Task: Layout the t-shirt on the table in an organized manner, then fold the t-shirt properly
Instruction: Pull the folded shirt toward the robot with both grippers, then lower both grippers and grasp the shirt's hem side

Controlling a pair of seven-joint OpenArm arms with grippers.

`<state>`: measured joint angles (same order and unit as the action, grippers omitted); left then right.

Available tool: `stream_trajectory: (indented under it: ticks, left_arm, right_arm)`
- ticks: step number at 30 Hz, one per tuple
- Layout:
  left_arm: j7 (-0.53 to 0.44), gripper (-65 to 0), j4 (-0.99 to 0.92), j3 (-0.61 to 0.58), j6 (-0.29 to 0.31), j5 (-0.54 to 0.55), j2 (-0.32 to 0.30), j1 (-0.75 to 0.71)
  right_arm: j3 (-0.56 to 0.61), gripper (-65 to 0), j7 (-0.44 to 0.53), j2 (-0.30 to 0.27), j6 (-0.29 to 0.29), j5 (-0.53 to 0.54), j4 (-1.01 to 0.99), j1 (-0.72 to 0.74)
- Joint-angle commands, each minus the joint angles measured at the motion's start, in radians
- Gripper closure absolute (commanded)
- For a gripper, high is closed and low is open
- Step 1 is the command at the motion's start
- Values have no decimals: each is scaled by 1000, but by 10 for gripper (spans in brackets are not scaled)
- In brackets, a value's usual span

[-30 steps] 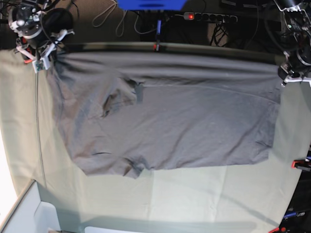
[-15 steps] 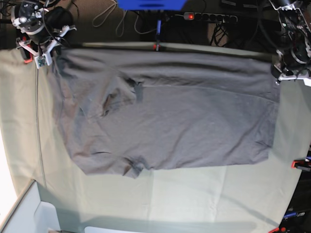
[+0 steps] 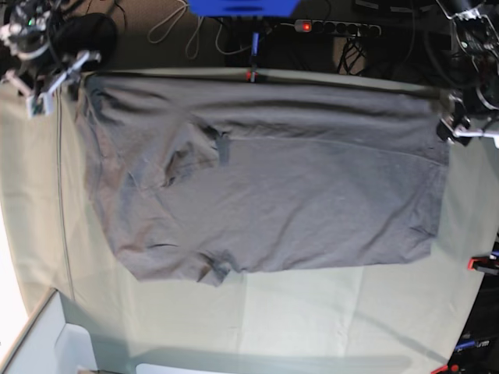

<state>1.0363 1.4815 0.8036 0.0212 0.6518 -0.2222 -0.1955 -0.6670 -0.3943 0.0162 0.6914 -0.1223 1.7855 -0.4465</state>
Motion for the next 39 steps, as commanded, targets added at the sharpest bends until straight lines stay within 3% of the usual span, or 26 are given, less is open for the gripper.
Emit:
stream_trajectory:
  ticks: [1,5,9,15,19,23,27,32,37,39]
  left_arm:
    - [-7,-368,35,6,-2,9,-21,20]
    - [-7,-373,54,6,-2,1,-19,80]
    - [-7,-374,52,4,-2,0,-19,147]
    - [-14,-374,11,-3,-2,-2,-19,255]
    - [-103,-374,-109,-5,-2,-2,-21,322]
    - [-224,-374,-207,-66,-2,-2,-52,357]
    - [-394,-374,-281,-244,-2,0,-105,357]
    - [-584,-374,-414,-431,-2,0,-151,387]
    - [-663,-375,-571,-540,0,-2,-170,449]
    - [-693,-375,-611,-568,0,-2,-181,465]
  right_arm:
    - [-3,-307,30,-11,7,17,18,31]
    - [8,-333,28,-11,7,2,-2,180]
    - [46,-361,1,-9,7,-113,-117,394]
    - [57,-360,-48,-15,7,-264,-450,722]
    - [63,-361,-41,-65,7,-304,-724,885]
    - [62,-361,84,-126,7,-304,-976,984]
    - [63,-362,225,-173,7,-304,-1166,1030]
    - [63,-362,332,-201,-94,-304,-1297,1047]
    - [63,-362,409,-201,-192,-304,-1321,1044]
    - [63,-362,415,-201,-198,-304,-1321,1046]
